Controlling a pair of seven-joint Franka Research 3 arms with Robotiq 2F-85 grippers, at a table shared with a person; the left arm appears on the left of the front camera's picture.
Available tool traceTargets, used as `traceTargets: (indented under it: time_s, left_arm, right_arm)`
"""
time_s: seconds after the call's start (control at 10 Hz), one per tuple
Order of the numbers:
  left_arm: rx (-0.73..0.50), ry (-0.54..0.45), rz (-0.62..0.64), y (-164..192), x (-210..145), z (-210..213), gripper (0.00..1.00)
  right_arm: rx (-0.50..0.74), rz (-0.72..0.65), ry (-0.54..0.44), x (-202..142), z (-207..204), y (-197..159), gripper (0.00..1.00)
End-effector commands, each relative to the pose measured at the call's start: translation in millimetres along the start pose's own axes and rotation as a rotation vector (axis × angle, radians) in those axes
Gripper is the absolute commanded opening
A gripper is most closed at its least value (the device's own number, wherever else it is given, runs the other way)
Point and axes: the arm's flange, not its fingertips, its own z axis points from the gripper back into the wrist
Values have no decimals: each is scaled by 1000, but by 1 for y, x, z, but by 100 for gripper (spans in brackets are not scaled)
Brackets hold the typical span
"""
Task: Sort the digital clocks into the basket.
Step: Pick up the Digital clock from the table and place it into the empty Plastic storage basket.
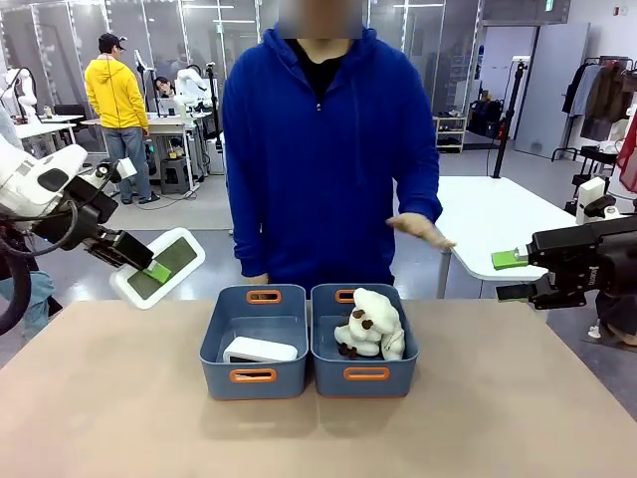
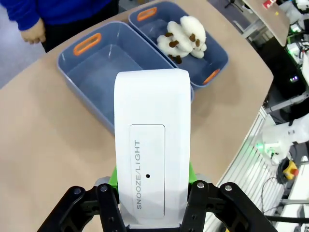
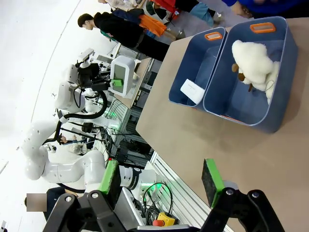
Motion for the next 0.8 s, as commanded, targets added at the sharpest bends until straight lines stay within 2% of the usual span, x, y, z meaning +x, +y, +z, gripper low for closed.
traceTargets:
  time_s: [0.0, 0.1, 0.2, 0.5, 0.7]
  left_arm:
    - [17, -1, -90, -14, 17, -25, 3]
    - [77, 5, -122, -17, 31, -44, 3]
    - [194, 12, -189, -20, 43, -62, 3]
    - [258, 166, -346, -20, 81, -111, 3]
    - [289, 222, -378, -16, 104, -145, 3]
  right_arm:
    - [17, 17, -12, 1, -2, 0, 86]
    - [17, 17, -12, 1, -2, 0, 86]
    - [17, 17, -12, 1, -2, 0, 86]
    - [17, 17, -12, 1, -2, 0, 86]
    - [17, 17, -12, 1, -2, 0, 86]
